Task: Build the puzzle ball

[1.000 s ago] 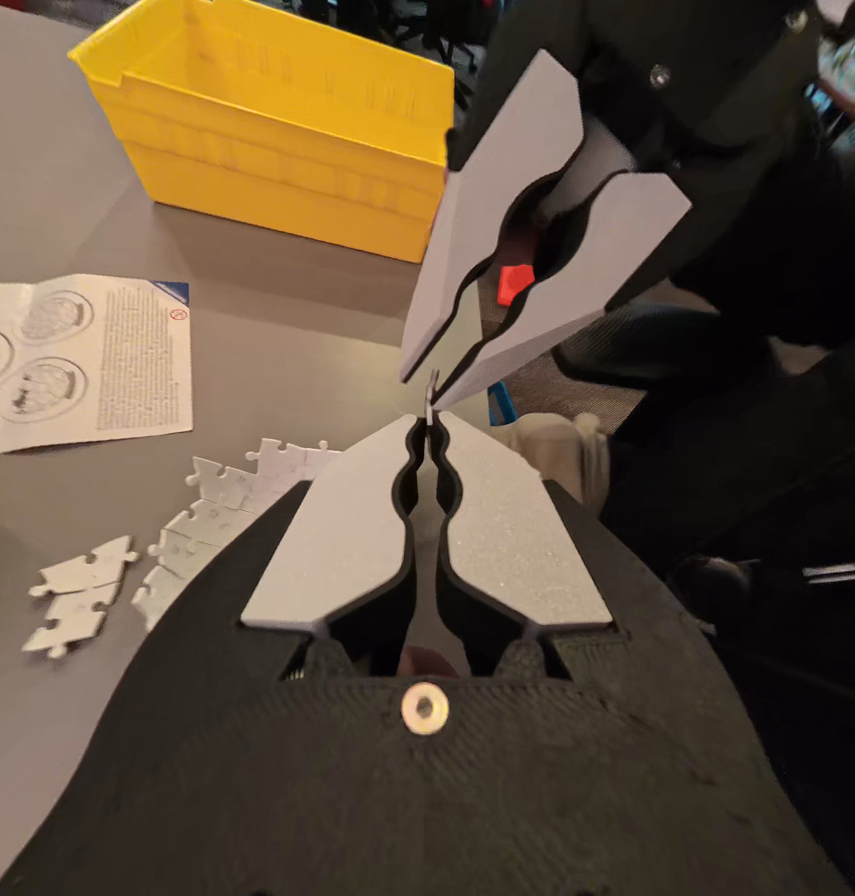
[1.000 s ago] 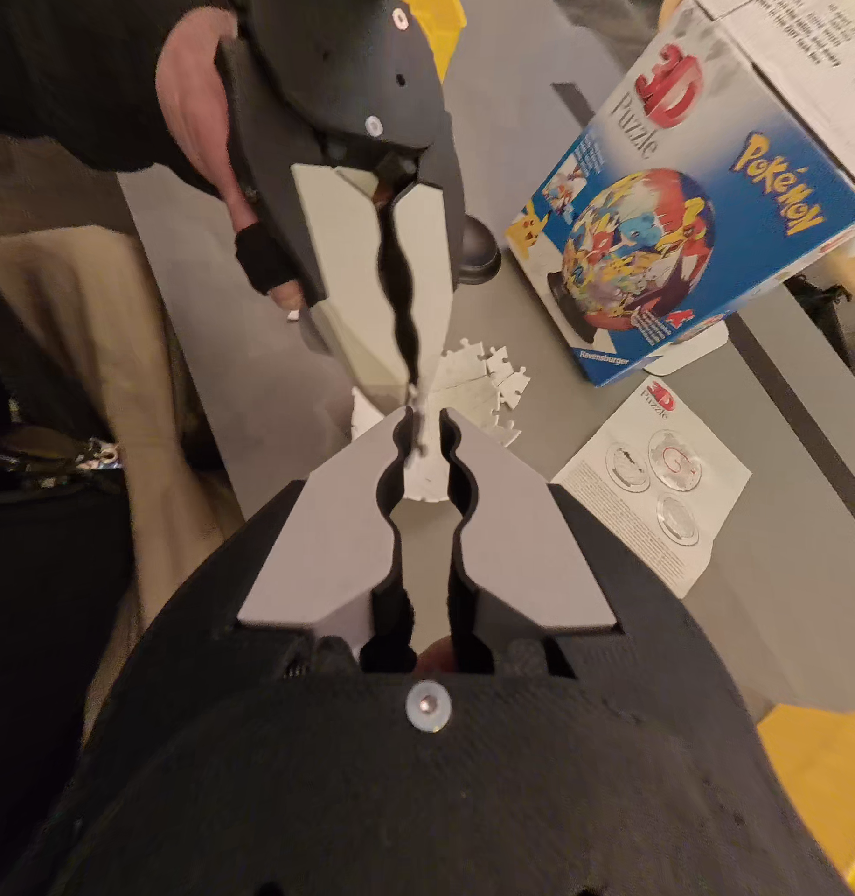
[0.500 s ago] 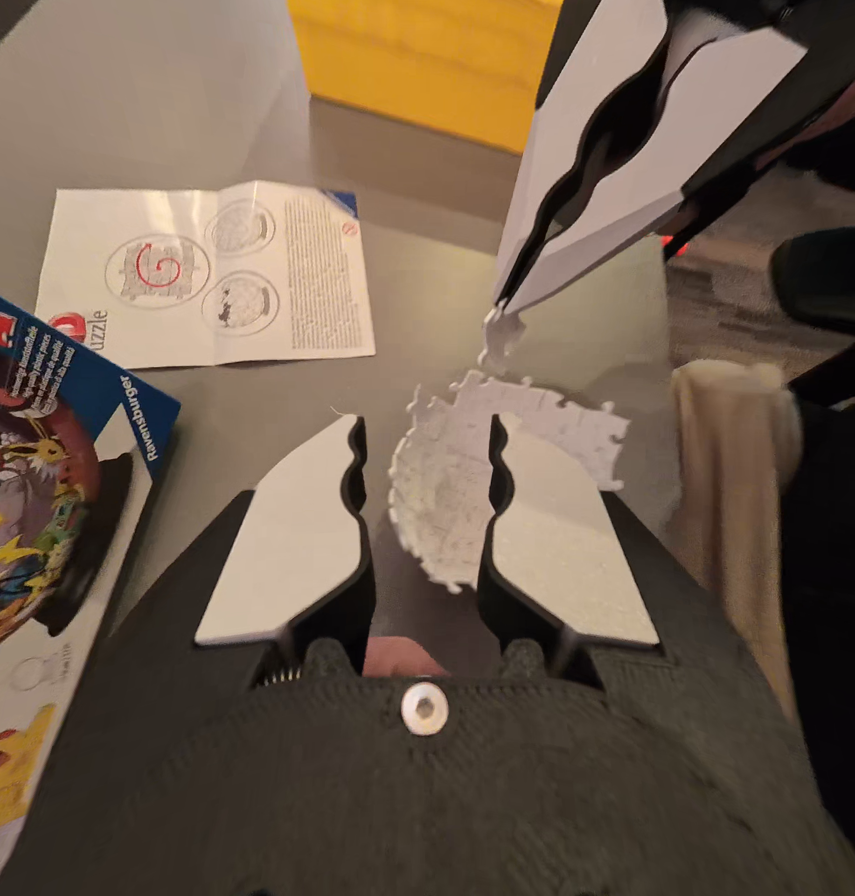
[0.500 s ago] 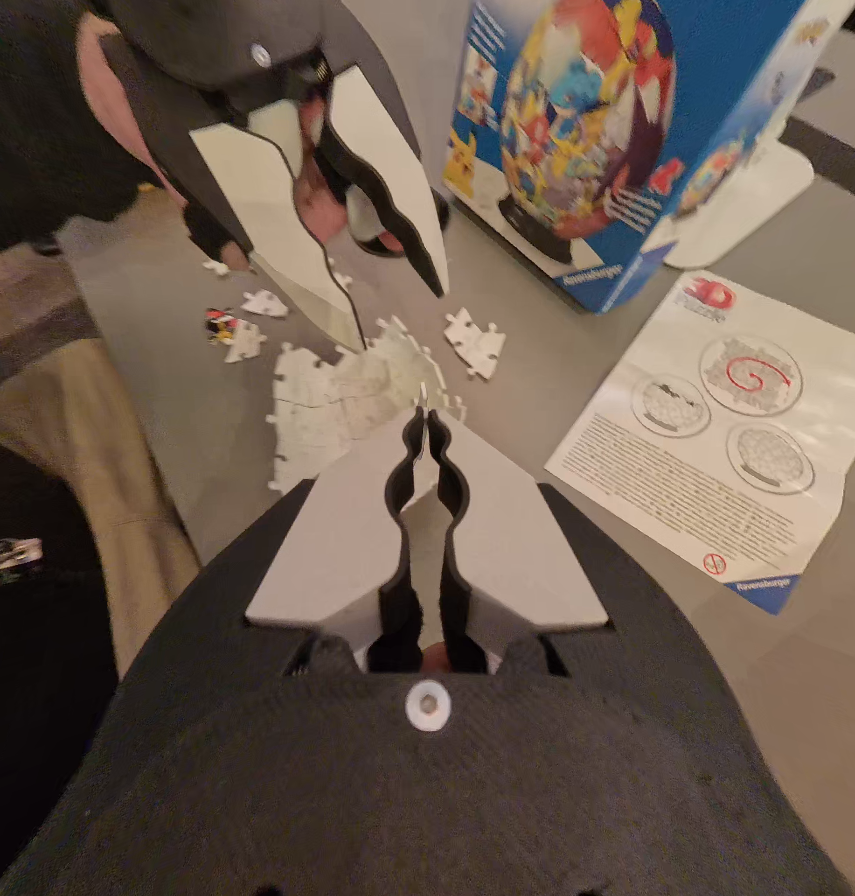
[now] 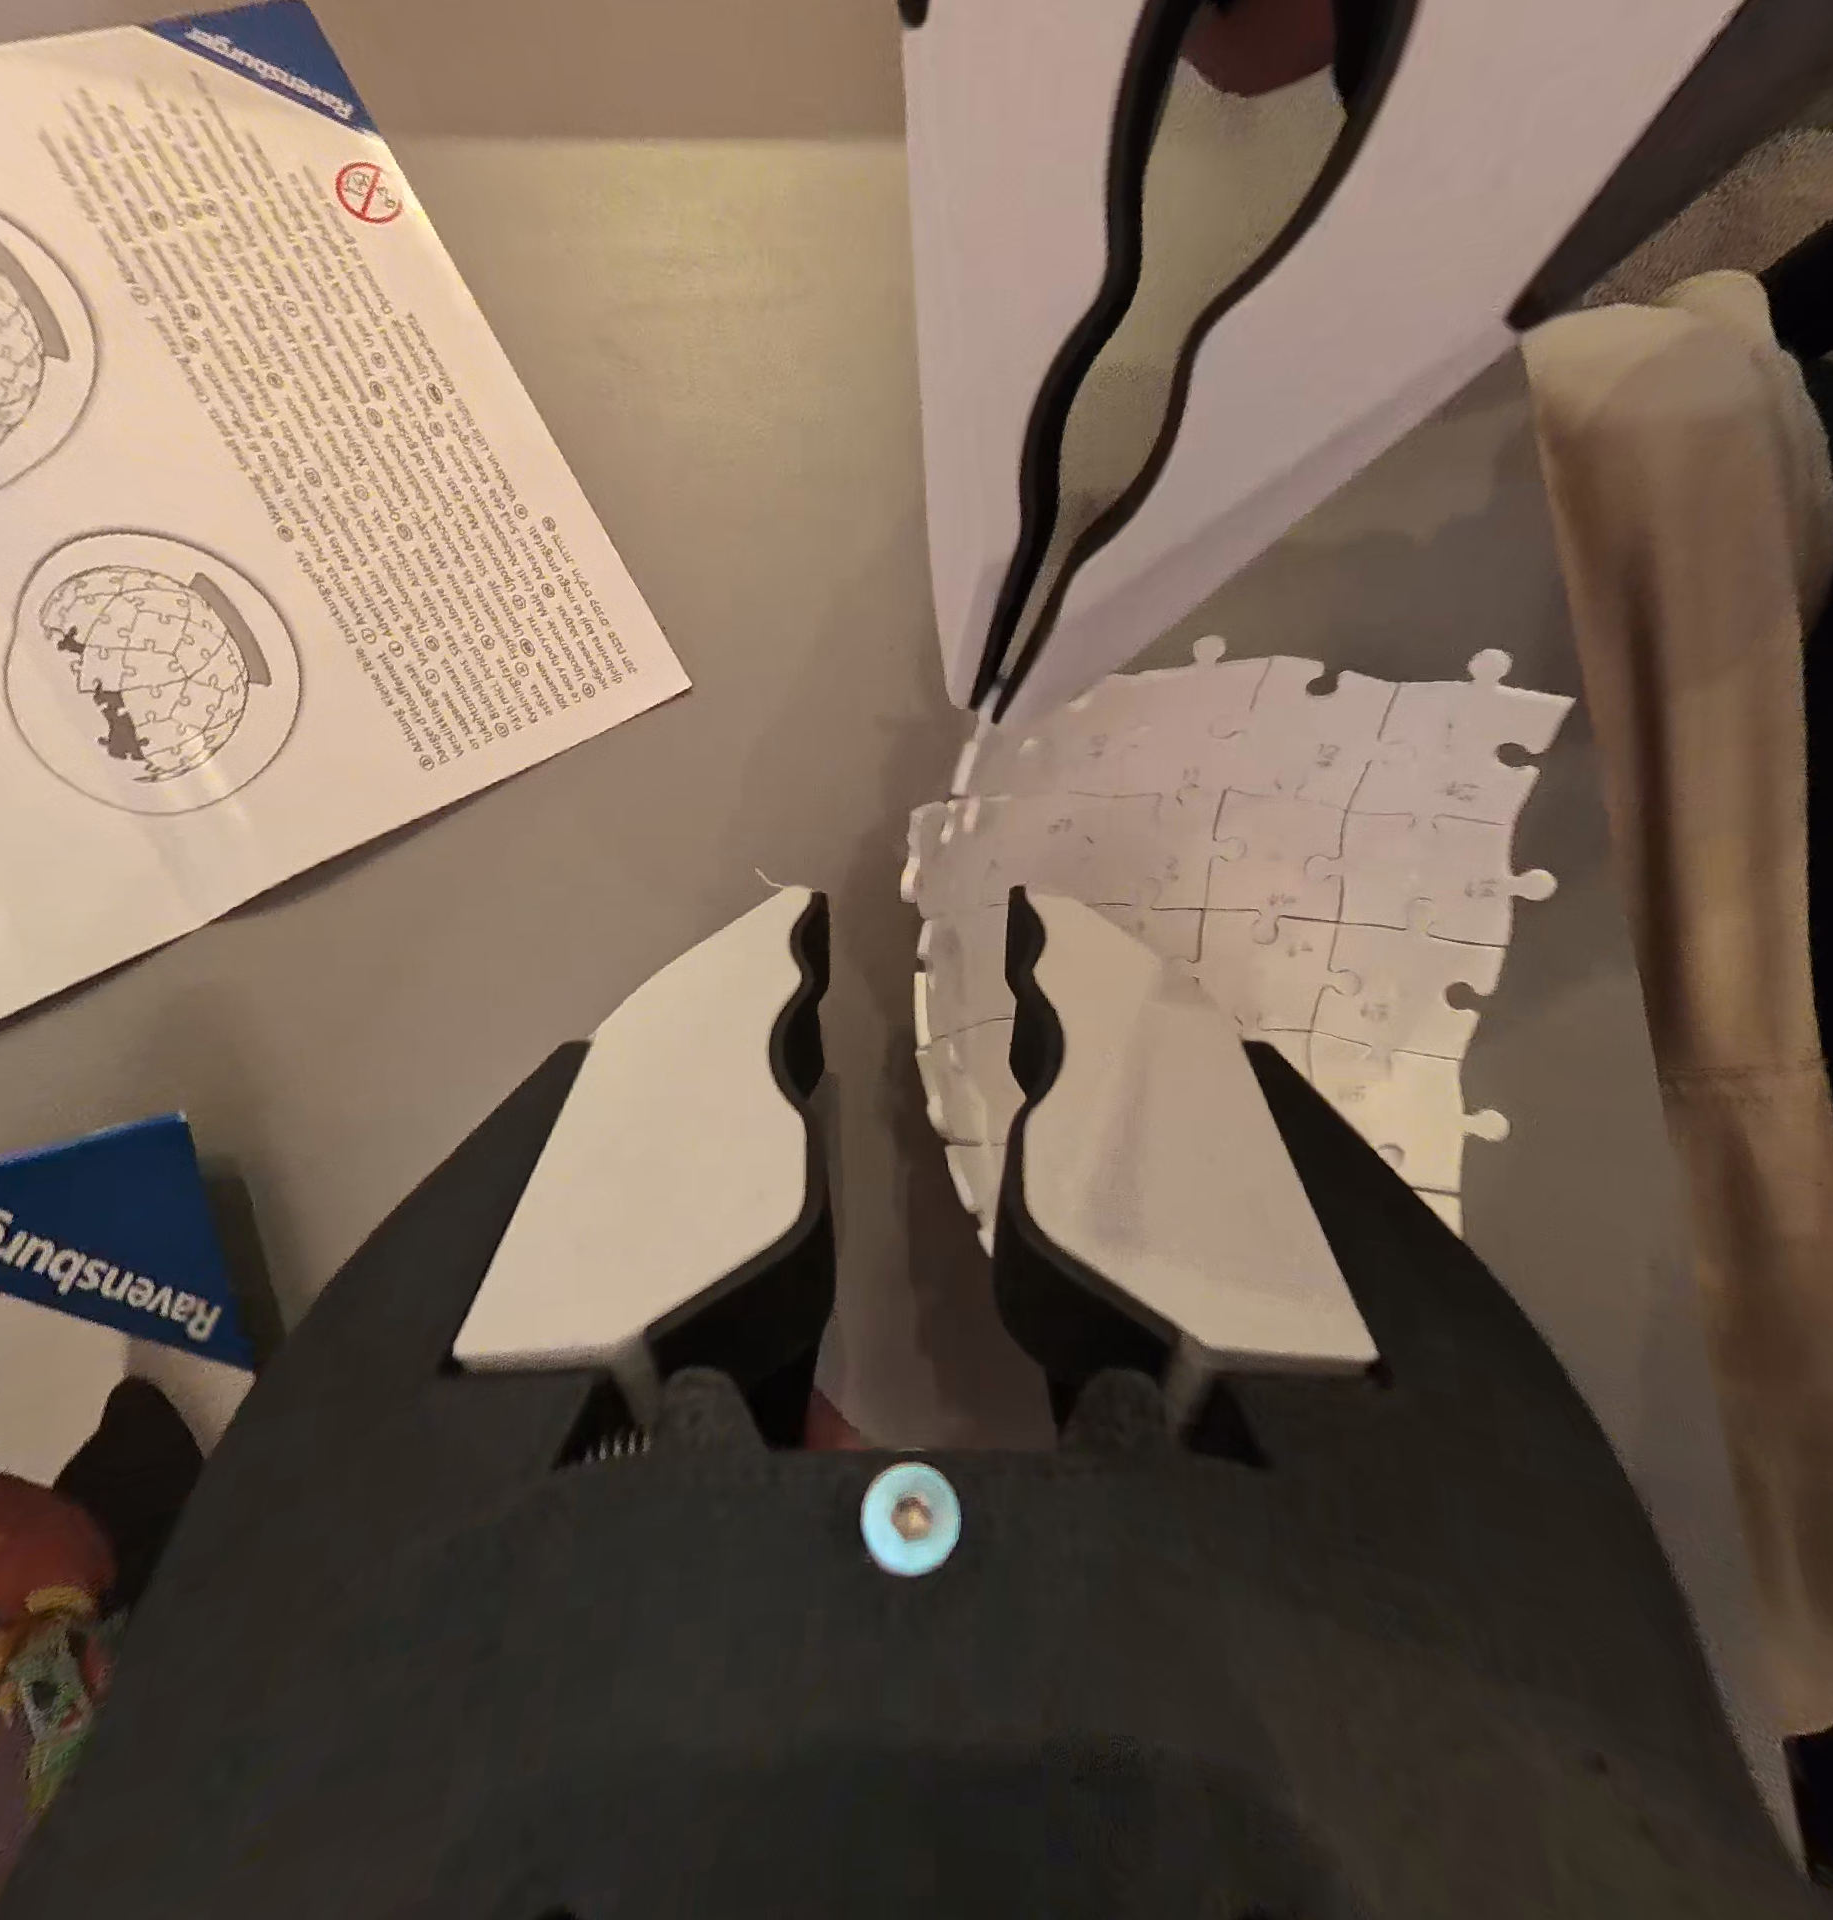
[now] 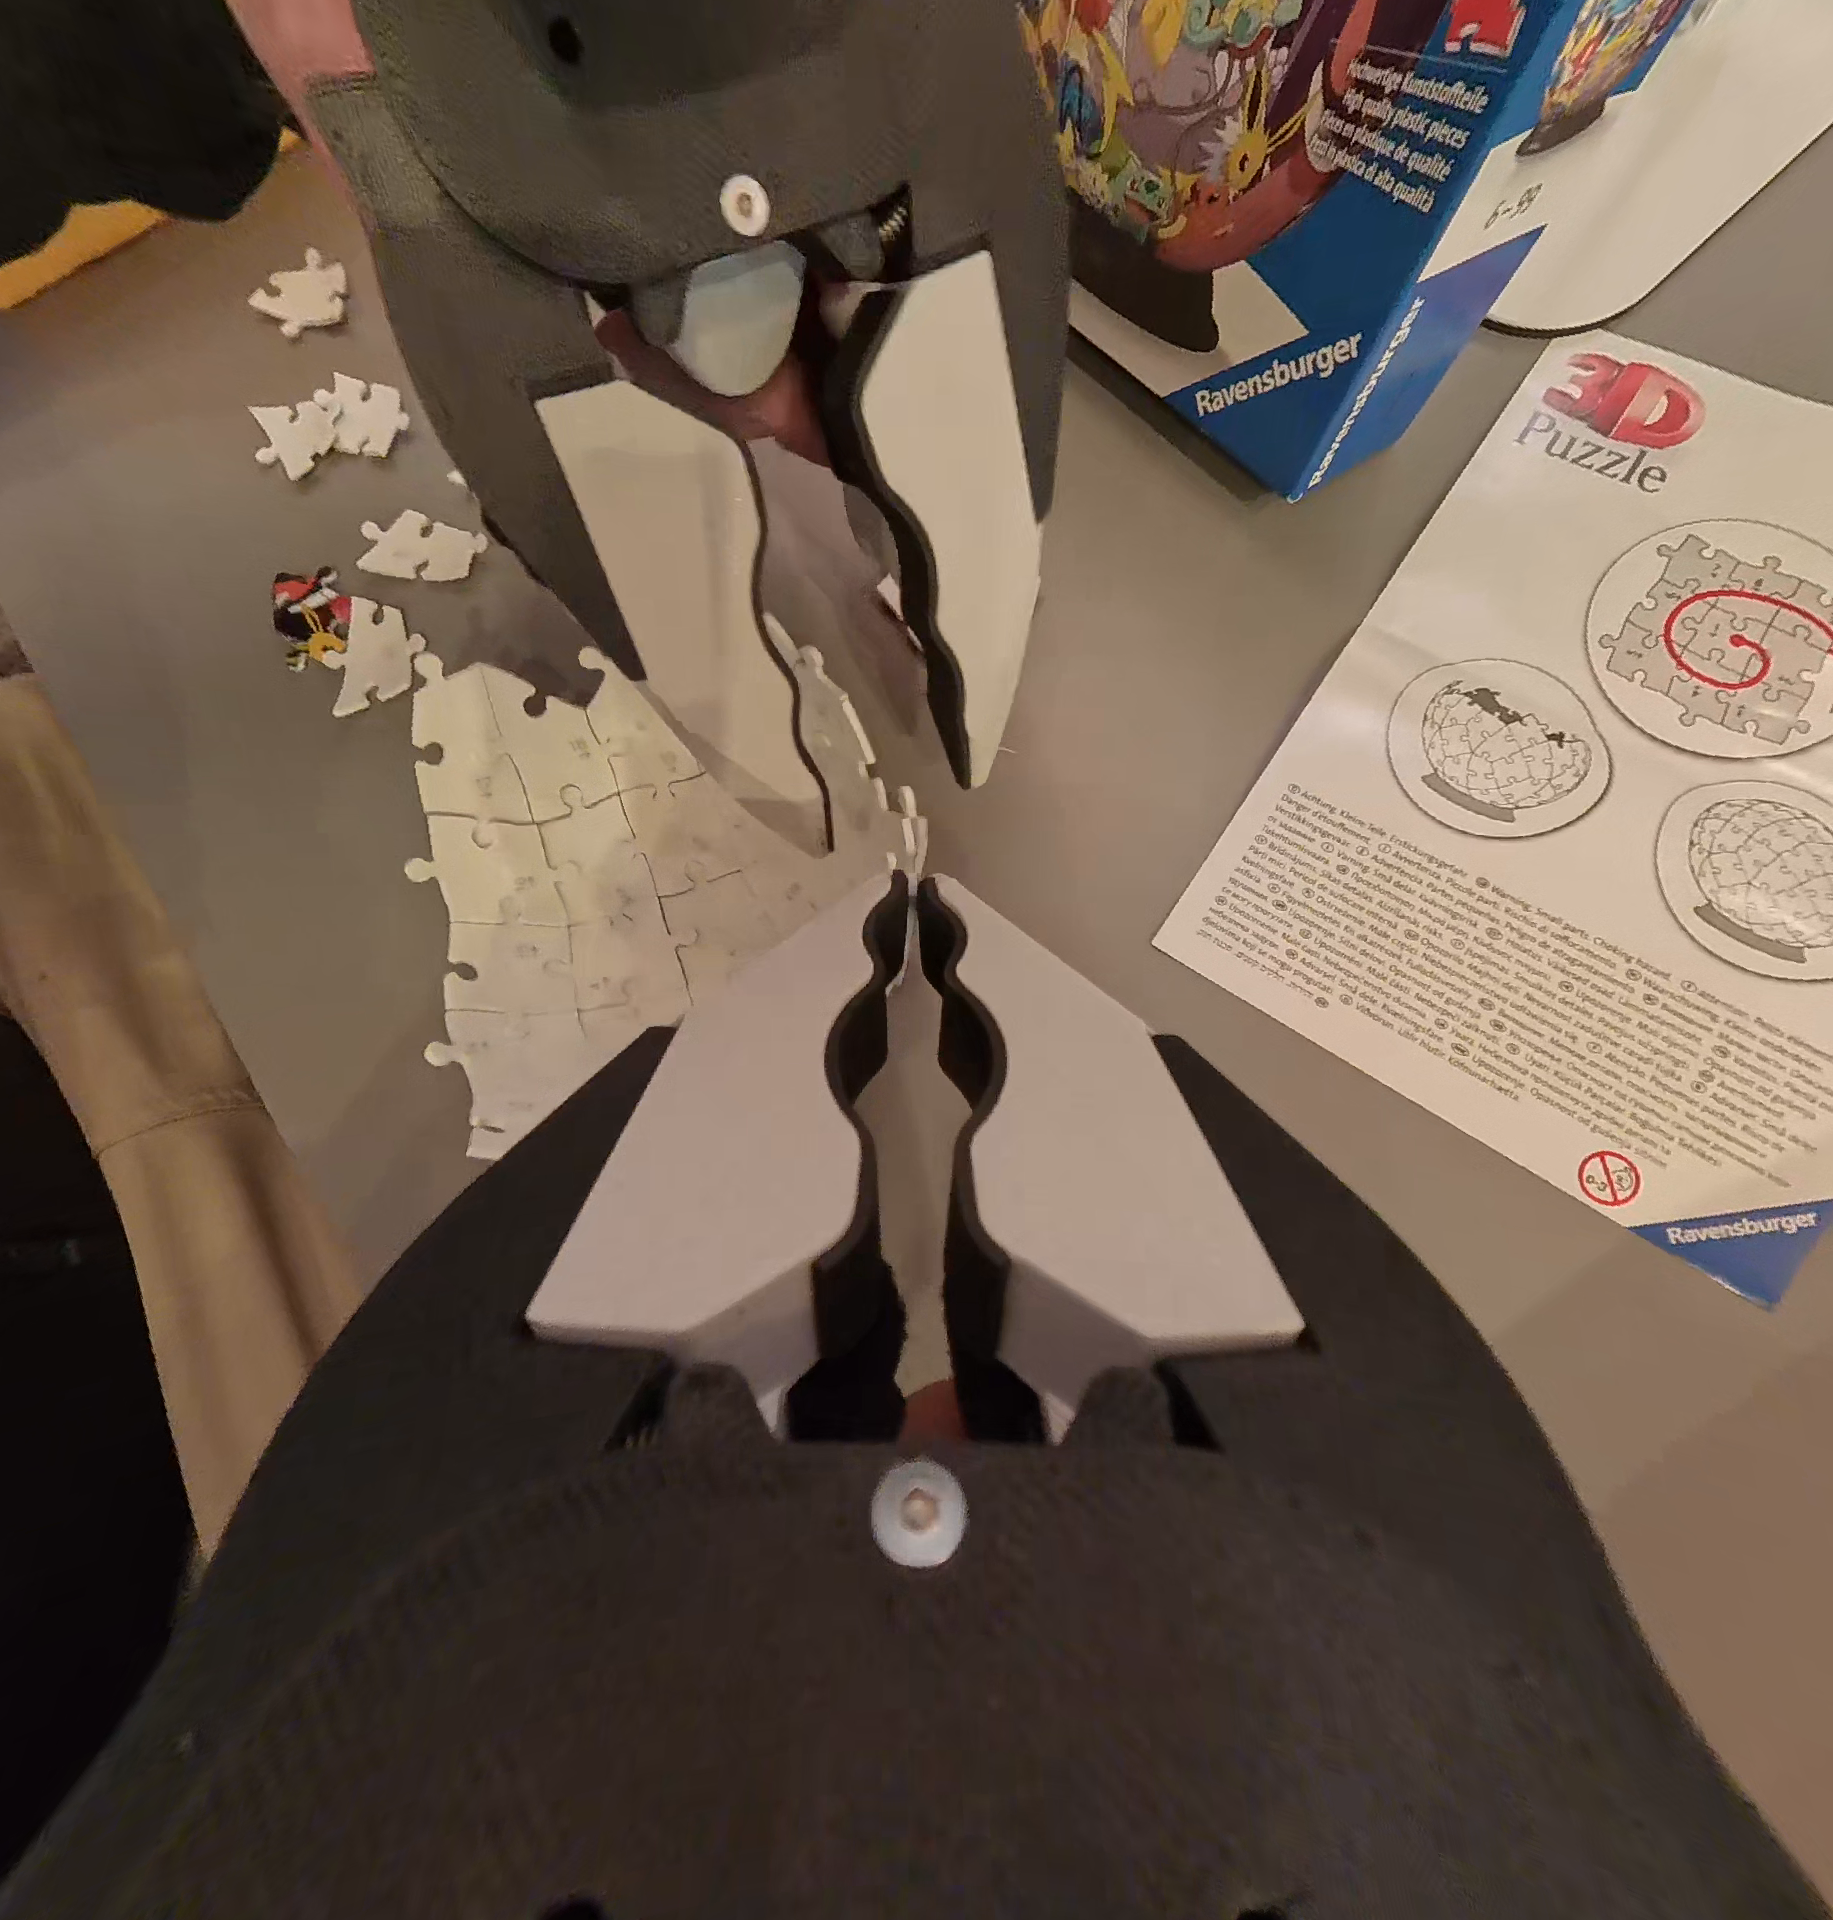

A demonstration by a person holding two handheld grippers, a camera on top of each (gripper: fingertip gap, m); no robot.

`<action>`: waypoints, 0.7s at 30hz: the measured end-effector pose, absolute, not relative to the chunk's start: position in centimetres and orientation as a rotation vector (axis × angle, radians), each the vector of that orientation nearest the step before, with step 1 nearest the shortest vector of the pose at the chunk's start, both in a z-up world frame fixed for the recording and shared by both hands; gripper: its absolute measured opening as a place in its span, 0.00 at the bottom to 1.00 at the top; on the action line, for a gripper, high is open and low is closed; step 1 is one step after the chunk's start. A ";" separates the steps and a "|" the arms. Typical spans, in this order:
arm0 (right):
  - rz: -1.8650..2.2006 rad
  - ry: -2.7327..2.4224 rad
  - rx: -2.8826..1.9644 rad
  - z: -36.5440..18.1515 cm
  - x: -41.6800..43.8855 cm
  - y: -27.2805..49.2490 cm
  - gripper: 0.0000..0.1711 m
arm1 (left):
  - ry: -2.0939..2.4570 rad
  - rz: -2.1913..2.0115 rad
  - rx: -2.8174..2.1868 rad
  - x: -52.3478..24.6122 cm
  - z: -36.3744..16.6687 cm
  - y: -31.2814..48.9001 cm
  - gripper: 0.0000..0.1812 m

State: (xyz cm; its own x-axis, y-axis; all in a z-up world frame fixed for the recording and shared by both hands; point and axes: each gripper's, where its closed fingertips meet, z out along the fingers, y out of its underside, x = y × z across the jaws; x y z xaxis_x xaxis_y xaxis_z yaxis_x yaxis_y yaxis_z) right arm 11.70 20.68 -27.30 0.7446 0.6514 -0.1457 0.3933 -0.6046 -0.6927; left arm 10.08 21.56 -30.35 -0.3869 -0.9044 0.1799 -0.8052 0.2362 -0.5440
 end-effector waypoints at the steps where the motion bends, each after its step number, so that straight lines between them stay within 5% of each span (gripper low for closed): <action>1: 0.505 -0.794 -2.285 -27.3 11.7 20.7 0.00 | 2.349 -0.854 -1.627 10.1 -30.5 21.5 0.16; 10: 0.530 -0.795 -2.335 -28.3 12.2 20.2 0.00 | 2.434 -0.890 -1.608 10.8 -31.3 20.7 0.04; 21: 0.580 -0.740 -2.369 -28.9 12.8 20.0 0.00 | 2.465 -0.899 -1.606 11.1 -31.5 20.5 0.03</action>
